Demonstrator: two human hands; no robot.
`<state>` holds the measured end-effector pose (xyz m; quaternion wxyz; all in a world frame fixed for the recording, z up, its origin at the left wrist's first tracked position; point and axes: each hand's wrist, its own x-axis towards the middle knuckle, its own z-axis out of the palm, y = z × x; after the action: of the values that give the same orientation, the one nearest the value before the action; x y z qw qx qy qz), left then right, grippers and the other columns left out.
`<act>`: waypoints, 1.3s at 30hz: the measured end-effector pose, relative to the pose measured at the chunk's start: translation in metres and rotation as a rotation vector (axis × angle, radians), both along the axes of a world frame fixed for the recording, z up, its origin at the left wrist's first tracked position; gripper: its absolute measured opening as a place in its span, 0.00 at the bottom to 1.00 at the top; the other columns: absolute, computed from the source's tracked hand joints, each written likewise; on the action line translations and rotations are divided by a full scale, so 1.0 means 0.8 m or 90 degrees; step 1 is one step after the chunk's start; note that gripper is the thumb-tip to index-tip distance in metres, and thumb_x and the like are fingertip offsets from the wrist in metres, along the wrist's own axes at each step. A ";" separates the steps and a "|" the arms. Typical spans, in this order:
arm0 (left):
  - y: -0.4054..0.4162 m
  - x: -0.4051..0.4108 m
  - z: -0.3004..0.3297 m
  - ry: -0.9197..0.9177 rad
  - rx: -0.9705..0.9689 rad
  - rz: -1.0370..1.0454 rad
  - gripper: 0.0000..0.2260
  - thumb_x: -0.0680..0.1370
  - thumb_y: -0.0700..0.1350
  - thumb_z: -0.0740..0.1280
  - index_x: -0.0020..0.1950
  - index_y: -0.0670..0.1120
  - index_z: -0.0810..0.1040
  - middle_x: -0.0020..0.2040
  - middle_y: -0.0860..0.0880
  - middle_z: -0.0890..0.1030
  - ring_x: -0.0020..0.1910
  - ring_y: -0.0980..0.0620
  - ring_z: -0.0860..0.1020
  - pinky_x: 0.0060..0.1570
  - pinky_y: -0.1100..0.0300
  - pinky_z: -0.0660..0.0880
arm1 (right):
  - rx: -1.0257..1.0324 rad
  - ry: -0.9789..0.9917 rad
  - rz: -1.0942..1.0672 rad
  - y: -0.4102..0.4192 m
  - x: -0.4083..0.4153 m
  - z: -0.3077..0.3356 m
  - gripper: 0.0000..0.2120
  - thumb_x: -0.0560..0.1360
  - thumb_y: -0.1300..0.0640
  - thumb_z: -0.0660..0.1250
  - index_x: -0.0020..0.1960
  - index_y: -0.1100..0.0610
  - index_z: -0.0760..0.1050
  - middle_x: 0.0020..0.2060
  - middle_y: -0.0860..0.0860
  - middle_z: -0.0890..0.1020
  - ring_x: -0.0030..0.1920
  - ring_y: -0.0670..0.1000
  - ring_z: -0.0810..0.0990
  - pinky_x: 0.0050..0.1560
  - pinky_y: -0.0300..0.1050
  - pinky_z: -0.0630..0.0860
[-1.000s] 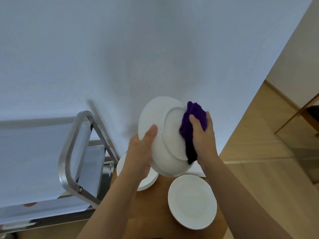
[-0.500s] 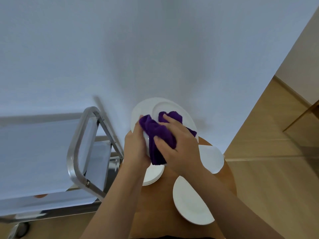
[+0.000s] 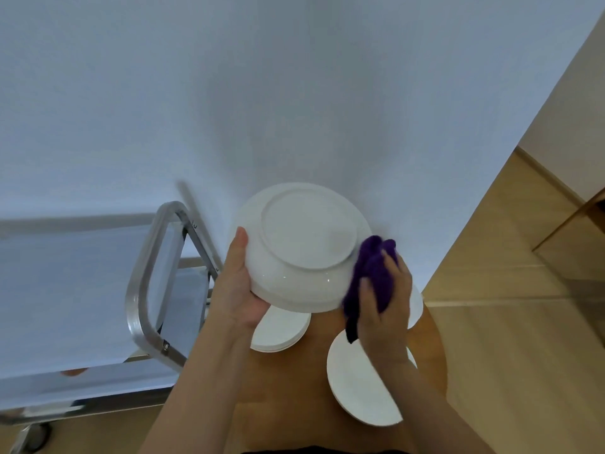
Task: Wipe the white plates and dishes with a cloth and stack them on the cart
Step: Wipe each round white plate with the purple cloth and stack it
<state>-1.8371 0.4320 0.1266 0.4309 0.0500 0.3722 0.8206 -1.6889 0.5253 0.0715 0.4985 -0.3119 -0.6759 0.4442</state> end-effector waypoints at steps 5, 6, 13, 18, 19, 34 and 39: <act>-0.014 -0.018 -0.003 0.063 0.032 -0.031 0.18 0.75 0.57 0.60 0.55 0.51 0.83 0.56 0.46 0.83 0.55 0.47 0.81 0.42 0.53 0.80 | -0.510 -0.022 -0.034 0.047 0.006 0.017 0.18 0.76 0.47 0.64 0.63 0.53 0.72 0.52 0.52 0.80 0.54 0.56 0.79 0.53 0.51 0.77; -0.013 -0.017 -0.004 0.068 0.027 -0.034 0.18 0.75 0.57 0.60 0.55 0.51 0.83 0.57 0.47 0.83 0.55 0.48 0.81 0.43 0.53 0.80 | -0.653 0.061 0.023 0.050 0.006 0.021 0.20 0.74 0.45 0.66 0.63 0.52 0.73 0.53 0.53 0.81 0.54 0.57 0.79 0.53 0.54 0.77; -0.018 -0.009 -0.051 -0.058 -0.079 -0.087 0.24 0.73 0.60 0.63 0.65 0.50 0.75 0.60 0.44 0.81 0.55 0.45 0.81 0.43 0.50 0.80 | -0.799 0.271 0.351 0.030 0.005 0.037 0.30 0.57 0.54 0.76 0.59 0.52 0.76 0.43 0.53 0.84 0.39 0.54 0.84 0.34 0.49 0.79; -0.026 -0.012 -0.071 0.177 -0.472 -0.070 0.25 0.77 0.58 0.64 0.71 0.49 0.68 0.64 0.46 0.75 0.58 0.48 0.76 0.52 0.52 0.75 | -0.633 0.150 0.296 0.027 0.003 0.053 0.20 0.62 0.64 0.72 0.53 0.57 0.77 0.40 0.52 0.85 0.39 0.54 0.84 0.33 0.47 0.79; -0.024 -0.012 -0.071 0.234 -0.518 -0.048 0.25 0.77 0.57 0.65 0.71 0.49 0.67 0.64 0.46 0.74 0.58 0.48 0.75 0.52 0.53 0.75 | -0.560 0.102 0.273 0.023 -0.001 0.056 0.18 0.63 0.67 0.72 0.52 0.55 0.77 0.39 0.50 0.85 0.41 0.53 0.84 0.34 0.46 0.79; -0.015 -0.028 -0.129 -0.005 -0.517 -0.093 0.06 0.75 0.39 0.60 0.51 0.43 0.70 0.57 0.39 0.73 0.55 0.40 0.74 0.56 0.48 0.75 | 0.200 -0.648 0.433 -0.034 -0.028 -0.038 0.20 0.77 0.51 0.64 0.68 0.47 0.65 0.58 0.47 0.77 0.55 0.47 0.76 0.53 0.38 0.71; -0.035 -0.059 -0.197 -0.041 -0.462 -0.022 0.15 0.76 0.36 0.57 0.62 0.46 0.68 0.61 0.40 0.72 0.58 0.41 0.73 0.40 0.51 0.80 | 0.035 -0.729 0.370 -0.019 -0.014 -0.094 0.14 0.74 0.49 0.66 0.59 0.44 0.69 0.46 0.43 0.78 0.45 0.43 0.77 0.44 0.35 0.73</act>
<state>-1.8844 0.4036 -0.0309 0.4455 -0.1258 0.6248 0.6288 -1.6999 0.5104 -0.0036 -0.0742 -0.2910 -0.9032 0.3065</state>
